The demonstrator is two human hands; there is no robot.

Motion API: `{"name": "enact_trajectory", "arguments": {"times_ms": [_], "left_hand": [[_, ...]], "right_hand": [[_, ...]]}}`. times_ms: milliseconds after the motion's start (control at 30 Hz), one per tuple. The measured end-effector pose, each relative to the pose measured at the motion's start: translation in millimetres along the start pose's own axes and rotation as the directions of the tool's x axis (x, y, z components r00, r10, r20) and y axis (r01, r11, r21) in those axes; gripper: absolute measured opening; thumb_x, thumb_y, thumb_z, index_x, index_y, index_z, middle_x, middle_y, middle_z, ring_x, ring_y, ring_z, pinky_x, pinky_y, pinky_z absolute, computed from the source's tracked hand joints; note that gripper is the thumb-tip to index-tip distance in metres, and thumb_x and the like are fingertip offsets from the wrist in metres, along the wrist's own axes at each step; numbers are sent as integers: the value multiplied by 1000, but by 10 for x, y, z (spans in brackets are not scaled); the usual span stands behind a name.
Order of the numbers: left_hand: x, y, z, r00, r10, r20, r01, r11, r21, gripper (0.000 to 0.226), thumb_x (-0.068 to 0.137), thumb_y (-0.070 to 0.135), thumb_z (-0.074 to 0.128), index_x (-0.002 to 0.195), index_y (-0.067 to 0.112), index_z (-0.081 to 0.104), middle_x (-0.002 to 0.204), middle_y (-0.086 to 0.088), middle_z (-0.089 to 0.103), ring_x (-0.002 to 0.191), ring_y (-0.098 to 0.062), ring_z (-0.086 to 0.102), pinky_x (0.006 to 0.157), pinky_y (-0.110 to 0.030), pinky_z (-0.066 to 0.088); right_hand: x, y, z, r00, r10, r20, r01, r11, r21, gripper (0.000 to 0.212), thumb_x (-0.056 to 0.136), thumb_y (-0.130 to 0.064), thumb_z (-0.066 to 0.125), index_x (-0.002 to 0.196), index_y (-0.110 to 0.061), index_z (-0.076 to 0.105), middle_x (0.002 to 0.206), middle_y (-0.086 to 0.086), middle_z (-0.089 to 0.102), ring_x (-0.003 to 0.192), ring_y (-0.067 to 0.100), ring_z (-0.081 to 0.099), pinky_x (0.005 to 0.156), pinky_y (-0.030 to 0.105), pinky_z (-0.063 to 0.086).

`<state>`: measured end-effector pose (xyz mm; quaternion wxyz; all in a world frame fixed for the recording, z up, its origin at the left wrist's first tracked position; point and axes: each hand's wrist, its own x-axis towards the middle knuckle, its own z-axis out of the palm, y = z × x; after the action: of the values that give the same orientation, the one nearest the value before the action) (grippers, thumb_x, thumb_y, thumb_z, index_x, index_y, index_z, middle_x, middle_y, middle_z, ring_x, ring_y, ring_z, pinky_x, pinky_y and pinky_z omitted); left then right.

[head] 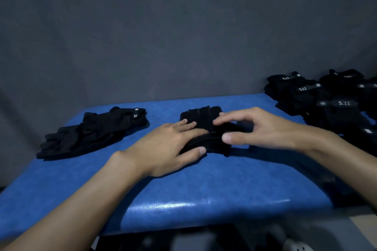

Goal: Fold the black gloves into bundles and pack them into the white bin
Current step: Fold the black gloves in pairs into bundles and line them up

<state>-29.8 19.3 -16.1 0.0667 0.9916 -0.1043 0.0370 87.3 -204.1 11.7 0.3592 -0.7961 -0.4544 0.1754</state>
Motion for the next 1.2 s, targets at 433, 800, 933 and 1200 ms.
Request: {"name": "enact_trajectory", "arguments": {"times_ms": [433,800,933,1200], "left_hand": [[10,-32,-5,963,-121,-241,74,978,-196,52,82,76,30,98,35,58,75,16,63,69,-8,59,63,-33,47],[207,-109,93,871,-369,-325,79,757,-648,42,96,46,58,71,13,56,60,9,52,57,-9,47,60,-34,42],[305,-147,104,807,-467,-360,92,703,-705,34,92,43,66,75,14,59,57,1,52,56,-10,45,60,-37,42],[361,-170,131,766,-515,-385,106,691,-715,17,91,35,70,96,22,60,50,7,53,48,-6,48,57,-24,43]], "right_hand": [[-29,49,227,968,-126,-215,123,992,-28,25,85,-13,71,106,-25,67,99,-13,71,98,2,65,90,24,49],[245,111,269,917,31,-398,50,980,191,15,95,-26,59,103,-15,67,96,15,71,92,29,67,85,43,52],[340,146,283,888,40,-457,18,993,120,13,95,-30,57,99,-19,65,94,-6,69,79,6,63,73,21,50],[493,222,319,873,118,-473,-127,992,13,20,97,-42,48,97,-25,58,94,-7,65,88,9,61,76,27,49]]}}
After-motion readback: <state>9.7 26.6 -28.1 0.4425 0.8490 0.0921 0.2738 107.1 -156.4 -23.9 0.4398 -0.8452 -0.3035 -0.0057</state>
